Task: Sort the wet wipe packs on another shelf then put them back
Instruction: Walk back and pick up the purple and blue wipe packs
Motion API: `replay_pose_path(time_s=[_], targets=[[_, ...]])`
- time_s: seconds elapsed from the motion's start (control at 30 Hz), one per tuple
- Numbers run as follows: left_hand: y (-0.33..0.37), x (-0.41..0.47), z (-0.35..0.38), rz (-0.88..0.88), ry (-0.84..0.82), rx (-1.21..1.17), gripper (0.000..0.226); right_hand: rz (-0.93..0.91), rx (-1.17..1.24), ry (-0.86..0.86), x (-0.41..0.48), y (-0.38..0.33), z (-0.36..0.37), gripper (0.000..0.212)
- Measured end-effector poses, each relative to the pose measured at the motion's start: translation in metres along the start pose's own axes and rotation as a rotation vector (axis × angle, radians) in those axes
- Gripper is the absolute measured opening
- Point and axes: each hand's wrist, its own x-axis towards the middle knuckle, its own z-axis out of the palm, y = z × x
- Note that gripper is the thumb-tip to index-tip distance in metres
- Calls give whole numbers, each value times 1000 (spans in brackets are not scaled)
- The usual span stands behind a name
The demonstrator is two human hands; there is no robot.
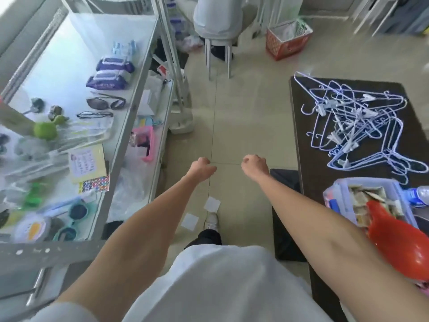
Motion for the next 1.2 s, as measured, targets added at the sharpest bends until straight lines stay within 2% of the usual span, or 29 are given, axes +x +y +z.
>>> replay_pose_path(time_s=[0.07,0.17,0.3,0.4,0.47,0.53,0.6,0.73,0.83,1.0,1.13,1.2], targets=[[24,33,-19,22,-16,7,20,2,15,5,38,-18,-15,30],[58,82,-51,34,4,-8,27,-17,9,20,92,-42,-37,29],[96,142,-88,33,46,-51,6,-55,2,-4,163,-74,-58,25],[116,188,-109,9,92,-101,3,-114,-6,-35,227,-101,-72,27],[130,212,-126,-33,114,-172,15,-160,4,-54,271,-124,-82,28],[139,234,-143,-85,136,-217,47,-212,-12,-85,309,-151,-91,29],[141,255,-160,-123,173,-275,63,-263,-36,-136,340,-179,-97,30],[145,272,-210,-236,365,-413,46,-398,-124,-242,383,-251,-97,33],[129,275,-244,-359,638,-572,25,-511,-156,-326,393,-311,-85,30],[83,277,-301,-499,1001,-714,15,-649,-207,-457,403,-396,-49,35],[44,279,-334,-593,1141,-756,13,-736,-258,-498,407,-450,-26,31],[27,280,-344,-637,1173,-706,20,-760,-266,-518,408,-472,-16,28]])
